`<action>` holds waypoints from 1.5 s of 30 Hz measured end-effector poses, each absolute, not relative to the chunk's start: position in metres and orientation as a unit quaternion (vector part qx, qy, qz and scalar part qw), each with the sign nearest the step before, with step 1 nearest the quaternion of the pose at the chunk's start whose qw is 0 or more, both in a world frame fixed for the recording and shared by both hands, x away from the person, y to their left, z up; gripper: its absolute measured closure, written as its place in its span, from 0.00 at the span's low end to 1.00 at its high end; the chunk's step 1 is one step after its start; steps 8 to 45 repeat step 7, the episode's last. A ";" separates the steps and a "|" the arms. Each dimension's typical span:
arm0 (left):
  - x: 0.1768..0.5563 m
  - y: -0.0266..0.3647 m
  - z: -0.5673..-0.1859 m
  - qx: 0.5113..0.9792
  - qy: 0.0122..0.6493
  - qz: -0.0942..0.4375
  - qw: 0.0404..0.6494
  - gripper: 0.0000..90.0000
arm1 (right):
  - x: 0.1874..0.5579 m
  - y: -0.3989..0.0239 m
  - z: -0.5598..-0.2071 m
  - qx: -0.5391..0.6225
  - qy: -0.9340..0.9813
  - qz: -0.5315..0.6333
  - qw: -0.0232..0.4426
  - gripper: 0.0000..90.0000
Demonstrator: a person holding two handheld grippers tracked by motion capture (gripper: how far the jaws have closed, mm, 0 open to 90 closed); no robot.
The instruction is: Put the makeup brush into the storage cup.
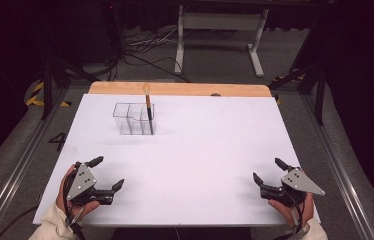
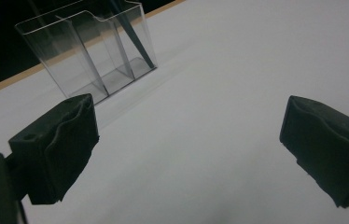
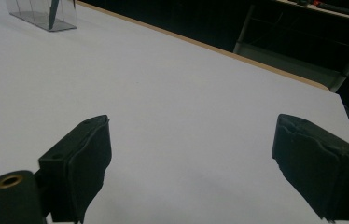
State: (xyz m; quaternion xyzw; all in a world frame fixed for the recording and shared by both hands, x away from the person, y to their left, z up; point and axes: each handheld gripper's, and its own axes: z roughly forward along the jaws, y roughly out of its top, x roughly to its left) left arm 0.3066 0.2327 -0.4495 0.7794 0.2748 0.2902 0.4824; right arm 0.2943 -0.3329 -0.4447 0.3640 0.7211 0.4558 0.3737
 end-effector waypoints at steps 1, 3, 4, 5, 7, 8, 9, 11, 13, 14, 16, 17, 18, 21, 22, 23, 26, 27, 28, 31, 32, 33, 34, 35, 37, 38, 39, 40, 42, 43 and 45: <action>0.307 0.233 -0.450 0.778 0.276 0.290 0.483 0.06 | 0.294 -0.333 -0.445 0.364 0.721 0.456 0.374 0.14; 0.307 0.232 -0.450 0.778 0.277 0.290 0.483 0.06 | 0.295 -0.334 -0.445 0.366 0.720 0.456 0.373 0.14; 0.308 0.232 -0.450 0.778 0.277 0.291 0.483 0.06 | 0.295 -0.334 -0.445 0.367 0.720 0.456 0.372 0.14; 0.308 0.231 -0.450 0.777 0.278 0.289 0.485 0.06 | 0.295 -0.334 -0.445 0.367 0.720 0.456 0.372 0.14; 0.309 0.231 -0.450 0.778 0.278 0.289 0.484 0.06 | 0.294 -0.334 -0.445 0.366 0.720 0.456 0.374 0.14; 0.309 0.231 -0.450 0.778 0.278 0.289 0.484 0.06 | 0.294 -0.334 -0.445 0.366 0.720 0.456 0.374 0.14; 0.309 0.231 -0.450 0.778 0.278 0.289 0.484 0.06 | 0.294 -0.334 -0.445 0.366 0.720 0.456 0.374 0.14; 0.309 0.231 -0.450 0.778 0.278 0.289 0.484 0.06 | 0.294 -0.334 -0.445 0.366 0.720 0.456 0.374 0.14; 0.309 0.231 -0.450 0.778 0.278 0.289 0.484 0.06 | 0.294 -0.334 -0.445 0.366 0.720 0.456 0.374 0.14; 0.309 0.231 -0.450 0.778 0.278 0.289 0.484 0.06 | 0.294 -0.334 -0.445 0.366 0.720 0.456 0.374 0.14; 0.309 0.231 -0.450 0.778 0.278 0.289 0.484 0.06 | 0.294 -0.334 -0.445 0.366 0.720 0.456 0.374 0.14; 0.309 0.231 -0.450 0.778 0.278 0.289 0.484 0.06 | 0.294 -0.334 -0.445 0.366 0.720 0.456 0.374 0.14; 0.309 0.231 -0.450 0.778 0.278 0.289 0.484 0.06 | 0.294 -0.334 -0.445 0.366 0.720 0.456 0.374 0.14; 0.309 0.231 -0.450 0.778 0.278 0.289 0.484 0.06 | 0.294 -0.334 -0.445 0.366 0.720 0.456 0.374 0.14; 0.309 0.231 -0.450 0.778 0.278 0.289 0.484 0.06 | 0.294 -0.334 -0.445 0.366 0.720 0.456 0.374 0.14; 0.309 0.231 -0.450 0.778 0.278 0.289 0.484 0.06 | 0.294 -0.334 -0.445 0.366 0.720 0.456 0.374 0.14; 0.309 0.231 -0.450 0.778 0.278 0.289 0.484 0.06 | 0.294 -0.334 -0.445 0.366 0.720 0.456 0.374 0.14; 0.309 0.231 -0.450 0.778 0.278 0.289 0.484 0.06 | 0.294 -0.334 -0.445 0.366 0.720 0.456 0.374 0.14; 0.309 0.231 -0.450 0.778 0.278 0.289 0.484 0.06 | 0.294 -0.334 -0.445 0.366 0.720 0.456 0.374 0.14; 0.309 0.231 -0.450 0.778 0.278 0.289 0.484 0.06 | 0.294 -0.334 -0.445 0.366 0.720 0.456 0.374 0.14; 0.309 0.231 -0.450 0.778 0.278 0.289 0.484 0.06 | 0.294 -0.334 -0.445 0.366 0.720 0.456 0.374 0.14; 0.309 0.231 -0.450 0.778 0.278 0.289 0.484 0.06 | 0.294 -0.334 -0.445 0.366 0.720 0.456 0.374 0.14; 0.309 0.231 -0.450 0.778 0.278 0.289 0.484 0.06 | 0.294 -0.334 -0.445 0.366 0.720 0.456 0.374 0.14; 0.309 0.231 -0.450 0.778 0.278 0.289 0.484 0.06 | 0.294 -0.334 -0.445 0.366 0.720 0.456 0.374 0.14; 0.309 0.231 -0.450 0.778 0.278 0.289 0.484 0.06 | 0.294 -0.334 -0.445 0.366 0.720 0.456 0.374 0.14; 0.309 0.231 -0.450 0.778 0.278 0.289 0.484 0.06 | 0.294 -0.334 -0.445 0.366 0.720 0.456 0.374 0.14; 0.309 0.231 -0.450 0.778 0.278 0.289 0.484 0.06 | 0.294 -0.334 -0.445 0.366 0.720 0.456 0.374 0.14; 0.309 0.231 -0.450 0.778 0.278 0.289 0.484 0.06 | 0.294 -0.334 -0.445 0.366 0.720 0.456 0.374 0.14; 0.309 0.231 -0.450 0.778 0.278 0.289 0.484 0.06 | 0.294 -0.334 -0.445 0.366 0.720 0.456 0.374 0.14; 0.309 0.231 -0.450 0.778 0.278 0.289 0.484 0.06 | 0.294 -0.334 -0.445 0.366 0.720 0.456 0.374 0.14; 0.309 0.231 -0.450 0.778 0.278 0.289 0.484 0.06 | 0.294 -0.334 -0.445 0.366 0.720 0.456 0.374 0.14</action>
